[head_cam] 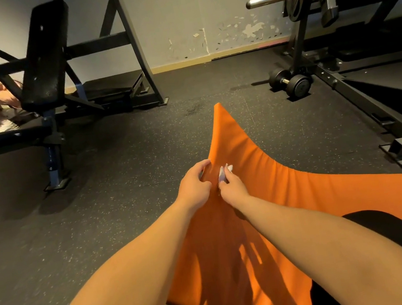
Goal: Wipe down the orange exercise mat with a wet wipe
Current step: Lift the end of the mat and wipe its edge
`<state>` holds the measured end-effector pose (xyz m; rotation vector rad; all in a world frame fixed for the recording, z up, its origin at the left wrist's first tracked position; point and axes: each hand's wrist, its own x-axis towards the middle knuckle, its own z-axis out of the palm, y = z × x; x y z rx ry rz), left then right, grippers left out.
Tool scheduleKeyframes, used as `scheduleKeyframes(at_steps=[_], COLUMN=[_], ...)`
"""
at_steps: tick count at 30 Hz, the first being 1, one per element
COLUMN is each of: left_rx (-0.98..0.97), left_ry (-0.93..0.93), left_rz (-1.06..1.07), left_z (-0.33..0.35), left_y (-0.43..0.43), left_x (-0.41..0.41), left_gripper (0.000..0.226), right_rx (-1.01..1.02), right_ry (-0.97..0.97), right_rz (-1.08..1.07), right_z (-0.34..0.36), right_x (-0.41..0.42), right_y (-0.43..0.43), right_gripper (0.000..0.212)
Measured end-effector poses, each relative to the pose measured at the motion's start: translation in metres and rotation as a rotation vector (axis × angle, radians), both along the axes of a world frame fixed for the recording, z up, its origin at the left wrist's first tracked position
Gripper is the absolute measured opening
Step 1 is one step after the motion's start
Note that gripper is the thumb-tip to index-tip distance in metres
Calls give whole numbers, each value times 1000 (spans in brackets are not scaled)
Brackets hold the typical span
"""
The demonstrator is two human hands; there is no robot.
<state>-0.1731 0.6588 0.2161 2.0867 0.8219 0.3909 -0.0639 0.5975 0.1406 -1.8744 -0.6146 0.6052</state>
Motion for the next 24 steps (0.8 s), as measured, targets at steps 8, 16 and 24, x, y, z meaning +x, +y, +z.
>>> scheduleKeyframes(at_steps=[8, 16, 24], left_rx=[69, 74, 13], left_ry=[-63, -75, -40], left_rz=[64, 90, 141], left_z=[6, 13, -2], left_y=[1, -5, -20], left_x=[-10, -16, -22], left_gripper=[51, 45, 45], right_rx=[222, 243, 20], right_ry=[-130, -202, 103], right_rz=[9, 129, 101], right_z=[50, 46, 5], right_x=[-7, -14, -29], right_y=[8, -6, -11], right_gripper=[53, 51, 58])
